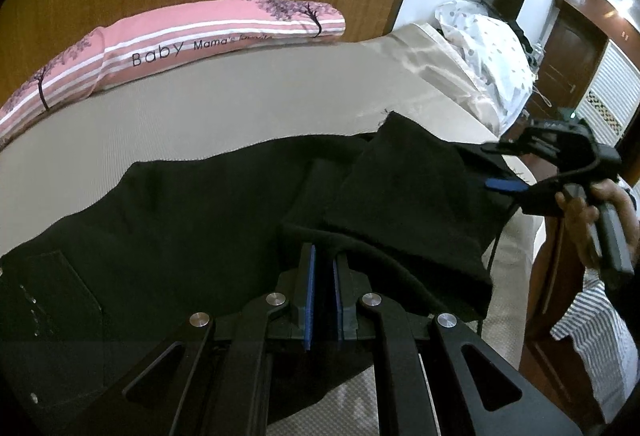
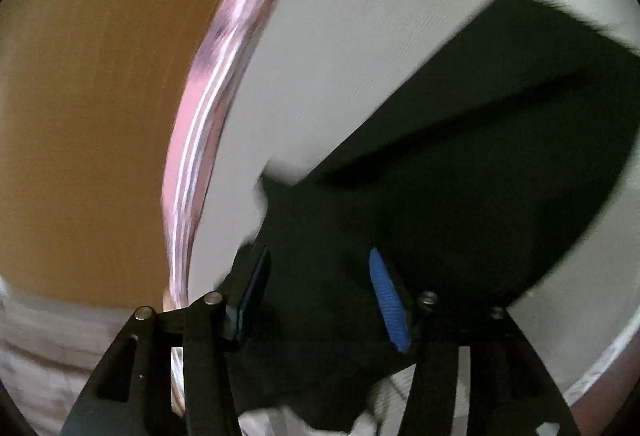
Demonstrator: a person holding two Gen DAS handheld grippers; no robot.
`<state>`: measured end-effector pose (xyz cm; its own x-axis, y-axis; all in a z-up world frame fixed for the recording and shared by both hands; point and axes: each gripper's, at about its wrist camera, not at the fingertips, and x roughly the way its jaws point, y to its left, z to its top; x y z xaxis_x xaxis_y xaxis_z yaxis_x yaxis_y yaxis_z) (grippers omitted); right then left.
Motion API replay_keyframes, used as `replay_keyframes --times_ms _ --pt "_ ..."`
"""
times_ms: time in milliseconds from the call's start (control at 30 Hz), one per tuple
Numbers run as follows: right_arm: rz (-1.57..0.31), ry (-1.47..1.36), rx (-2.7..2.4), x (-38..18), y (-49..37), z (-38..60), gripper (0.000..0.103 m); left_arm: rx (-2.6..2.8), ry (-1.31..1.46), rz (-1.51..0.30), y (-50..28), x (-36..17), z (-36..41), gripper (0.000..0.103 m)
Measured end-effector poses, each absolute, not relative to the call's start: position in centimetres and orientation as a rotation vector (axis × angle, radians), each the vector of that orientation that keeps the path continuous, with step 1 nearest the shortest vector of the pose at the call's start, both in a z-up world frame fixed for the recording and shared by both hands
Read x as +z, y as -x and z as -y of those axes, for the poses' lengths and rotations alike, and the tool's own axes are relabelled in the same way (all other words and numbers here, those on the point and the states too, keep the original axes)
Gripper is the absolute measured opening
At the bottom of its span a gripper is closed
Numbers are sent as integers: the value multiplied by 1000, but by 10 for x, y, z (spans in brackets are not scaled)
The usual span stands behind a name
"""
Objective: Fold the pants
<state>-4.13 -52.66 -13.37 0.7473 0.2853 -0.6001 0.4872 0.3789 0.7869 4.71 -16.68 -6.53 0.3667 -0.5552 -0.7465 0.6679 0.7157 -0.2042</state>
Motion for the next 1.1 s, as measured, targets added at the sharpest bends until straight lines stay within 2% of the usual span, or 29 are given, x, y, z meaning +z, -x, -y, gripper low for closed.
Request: replay_keyframes --times_ms 200,500,600,733,933,1100 --pt "-746 -1314 -247 -155 36 579 50 -776 -150 -910 -48 -71 166 8" --pt "-638 -1205 -325 -107 -53 617 50 -734 -144 -963 -54 -86 157 8" --pt "-667 -1177 -344 -102 -68 625 50 -736 -133 -966 -55 -88 152 8" --pt "-797 -999 -292 -86 -70 590 50 -736 -129 -983 -59 -94 150 8" --pt "-981 -612 -185 -57 -39 481 50 -747 -117 -978 -60 -98 144 8" --pt "-1034 -266 -121 -44 -22 387 50 -761 -103 -961 -56 -100 139 8"
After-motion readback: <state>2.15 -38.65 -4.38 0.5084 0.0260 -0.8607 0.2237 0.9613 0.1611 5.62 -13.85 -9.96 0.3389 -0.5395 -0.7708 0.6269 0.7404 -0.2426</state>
